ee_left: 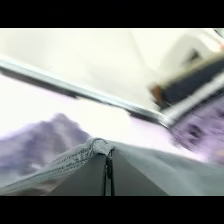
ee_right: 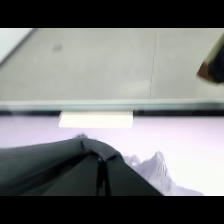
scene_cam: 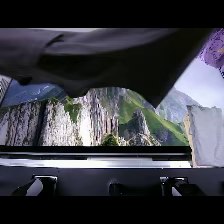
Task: Fold the clothes and pants, and hang the long-sleeved shirts on hangers.
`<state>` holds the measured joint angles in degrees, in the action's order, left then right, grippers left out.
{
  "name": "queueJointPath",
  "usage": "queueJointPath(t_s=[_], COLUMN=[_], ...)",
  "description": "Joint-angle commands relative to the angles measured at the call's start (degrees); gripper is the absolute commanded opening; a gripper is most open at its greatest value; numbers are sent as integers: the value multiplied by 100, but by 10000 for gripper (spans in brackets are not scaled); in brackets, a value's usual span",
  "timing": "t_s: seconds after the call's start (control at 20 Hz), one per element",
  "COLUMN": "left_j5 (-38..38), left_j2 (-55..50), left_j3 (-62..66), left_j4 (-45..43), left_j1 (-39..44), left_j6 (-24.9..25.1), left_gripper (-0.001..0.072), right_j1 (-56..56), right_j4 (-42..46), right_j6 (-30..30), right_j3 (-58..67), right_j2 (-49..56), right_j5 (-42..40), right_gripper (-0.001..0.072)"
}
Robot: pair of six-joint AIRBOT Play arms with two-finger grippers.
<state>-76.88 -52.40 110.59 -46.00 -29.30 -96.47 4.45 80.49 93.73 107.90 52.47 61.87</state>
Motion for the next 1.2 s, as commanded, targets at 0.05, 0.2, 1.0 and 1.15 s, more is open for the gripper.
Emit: queueJointPath(t_s=[0.05,0.2,1.0,1.15], left_j5=[-605,-608,979,1080], left_j2=[1185,1237,-4843,-5643], left_j3=[229,214,-444,-444], left_j4=[-1443,-1591,-2413,-2413], left_j1=[-758,-787,1810,2072], left_j6=[-479,-511,651,643], left_gripper=[12,13,13,13], right_j1=[4,4,11,11], right_j4=[278,459,-385,-555], right_j6=[264,778,1113,1113], right_j3=[155,155,149,149], right_j2=[-1158,-1165,5088,5777], right_j5=[186,256,627,636], right_gripper=[32,32,33,38])
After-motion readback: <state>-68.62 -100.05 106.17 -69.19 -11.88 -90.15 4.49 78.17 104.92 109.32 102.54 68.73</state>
